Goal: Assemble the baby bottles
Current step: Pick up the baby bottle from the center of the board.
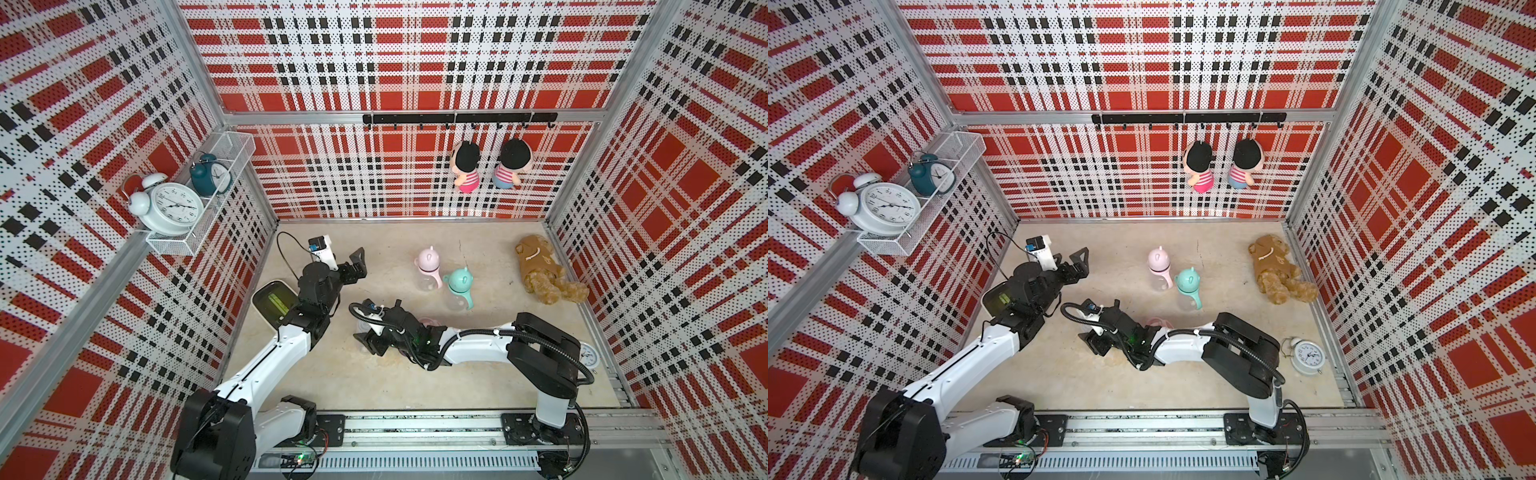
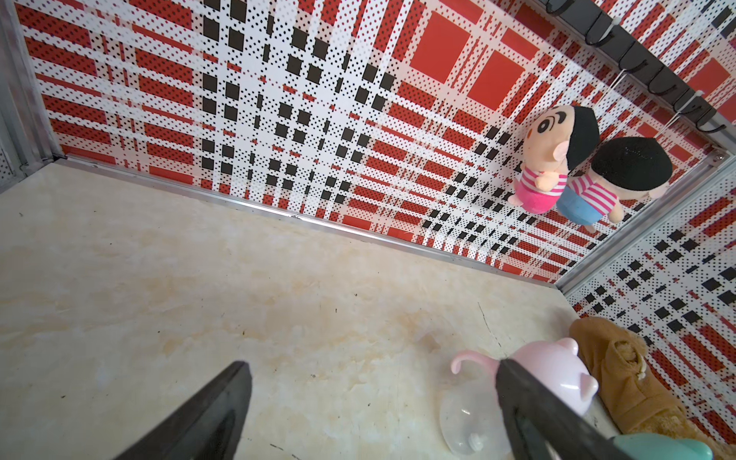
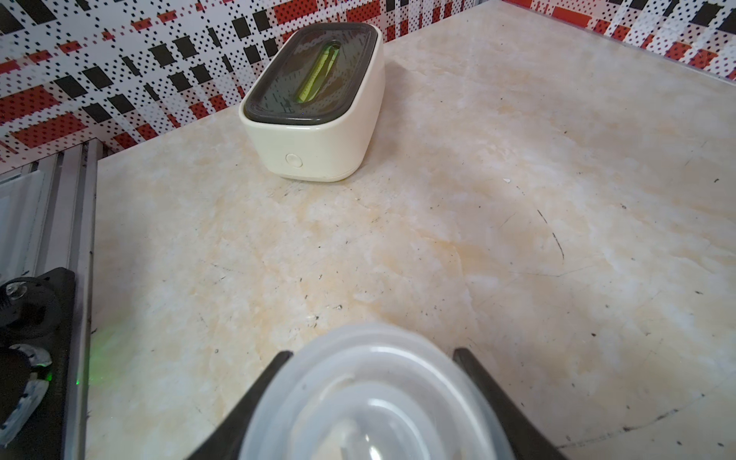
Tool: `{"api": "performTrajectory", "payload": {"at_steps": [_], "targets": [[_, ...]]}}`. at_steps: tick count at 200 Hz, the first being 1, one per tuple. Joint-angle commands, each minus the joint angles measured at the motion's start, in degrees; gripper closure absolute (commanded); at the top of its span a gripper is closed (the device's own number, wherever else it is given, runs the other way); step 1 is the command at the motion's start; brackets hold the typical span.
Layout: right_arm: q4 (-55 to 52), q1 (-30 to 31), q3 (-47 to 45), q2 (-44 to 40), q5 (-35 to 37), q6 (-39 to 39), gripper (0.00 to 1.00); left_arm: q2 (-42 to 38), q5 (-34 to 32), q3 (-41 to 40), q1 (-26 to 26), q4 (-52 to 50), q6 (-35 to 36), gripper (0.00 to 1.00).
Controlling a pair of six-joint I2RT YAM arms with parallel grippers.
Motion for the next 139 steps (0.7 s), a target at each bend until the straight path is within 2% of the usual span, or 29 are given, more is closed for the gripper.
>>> {"api": "performTrajectory", "payload": {"at_steps": [1, 36, 78, 120, 139], "targets": [[-0.37, 0.39, -0.25, -3.13, 2.27, 0.34, 0.45, 0.18, 2.52, -0.97, 0.45, 3.19, 0.74, 0.02], [-9.02, 0.22, -0.59, -9.93, 4.64, 0.95, 0.46, 0.31, 7.16, -1.92, 0.56, 6.97, 1.01, 0.02], [-22.03, -0.41, -1.57, -20.93, 5.2, 3.08, 0.46, 1.57, 16.84, -3.43, 0.62, 13.28, 1.03, 0.02], [-34.28, -4.62, -2.11, -29.87, 3.34, 5.65, 0.46, 2.65, 25.19, -5.71, -0.2, 20.47, 1.36, 0.02], [-38.98, -7.38, -1.45, -32.59, 1.56, 5.92, 0.45, 2.9, 27.25, -6.04, -2.45, 21.14, 6.01, 0.02]]}}
